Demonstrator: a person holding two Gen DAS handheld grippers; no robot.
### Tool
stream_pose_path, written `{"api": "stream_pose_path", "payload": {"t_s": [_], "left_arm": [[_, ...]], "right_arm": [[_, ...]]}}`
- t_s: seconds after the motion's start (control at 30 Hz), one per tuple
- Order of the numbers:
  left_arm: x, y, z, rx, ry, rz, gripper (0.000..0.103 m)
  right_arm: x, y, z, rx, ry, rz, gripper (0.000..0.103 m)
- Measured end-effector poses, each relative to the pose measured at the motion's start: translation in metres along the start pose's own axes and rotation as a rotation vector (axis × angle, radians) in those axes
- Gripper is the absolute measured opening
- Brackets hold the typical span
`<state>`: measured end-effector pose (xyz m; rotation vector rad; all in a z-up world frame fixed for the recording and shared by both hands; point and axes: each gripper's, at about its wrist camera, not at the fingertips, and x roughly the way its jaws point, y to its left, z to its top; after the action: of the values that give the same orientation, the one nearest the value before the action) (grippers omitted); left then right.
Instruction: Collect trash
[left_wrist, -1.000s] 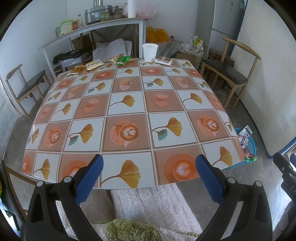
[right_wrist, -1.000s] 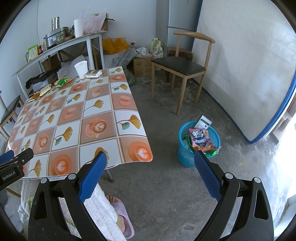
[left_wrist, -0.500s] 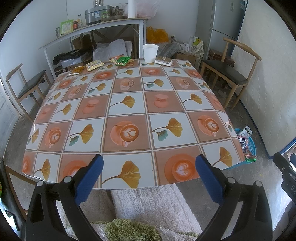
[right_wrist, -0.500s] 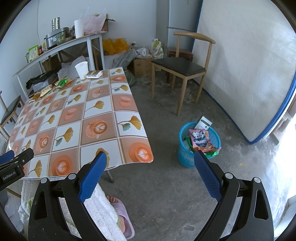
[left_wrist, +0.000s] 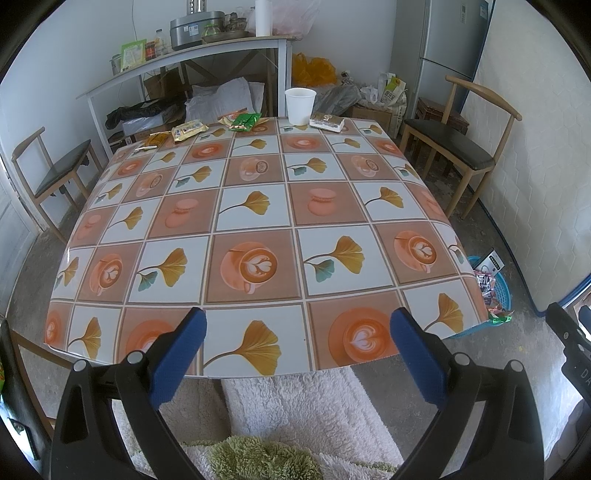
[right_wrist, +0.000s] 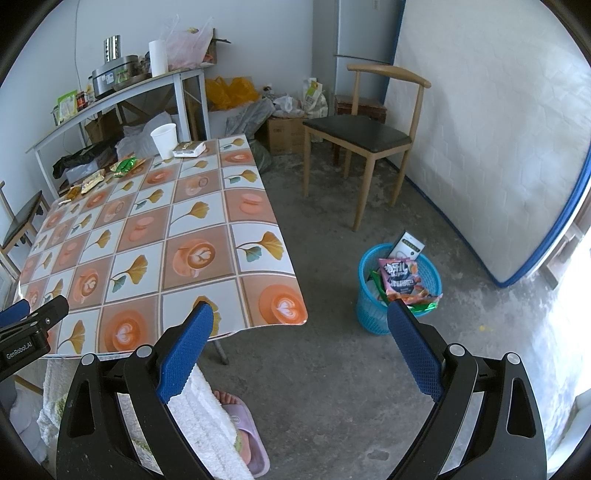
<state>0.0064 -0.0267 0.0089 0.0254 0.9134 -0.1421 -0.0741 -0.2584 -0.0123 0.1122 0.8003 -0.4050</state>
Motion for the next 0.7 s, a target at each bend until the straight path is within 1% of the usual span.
{"api": "stream_pose_path", "payload": {"t_s": [0.7], "left_arm": [[-0.0006,0.0003,0.0001,0.0,0.0,0.001,0.097]], "right_arm": [[0.0,0.0017,-0.0008,0.003,-0.001,0.001,0.09]]}}
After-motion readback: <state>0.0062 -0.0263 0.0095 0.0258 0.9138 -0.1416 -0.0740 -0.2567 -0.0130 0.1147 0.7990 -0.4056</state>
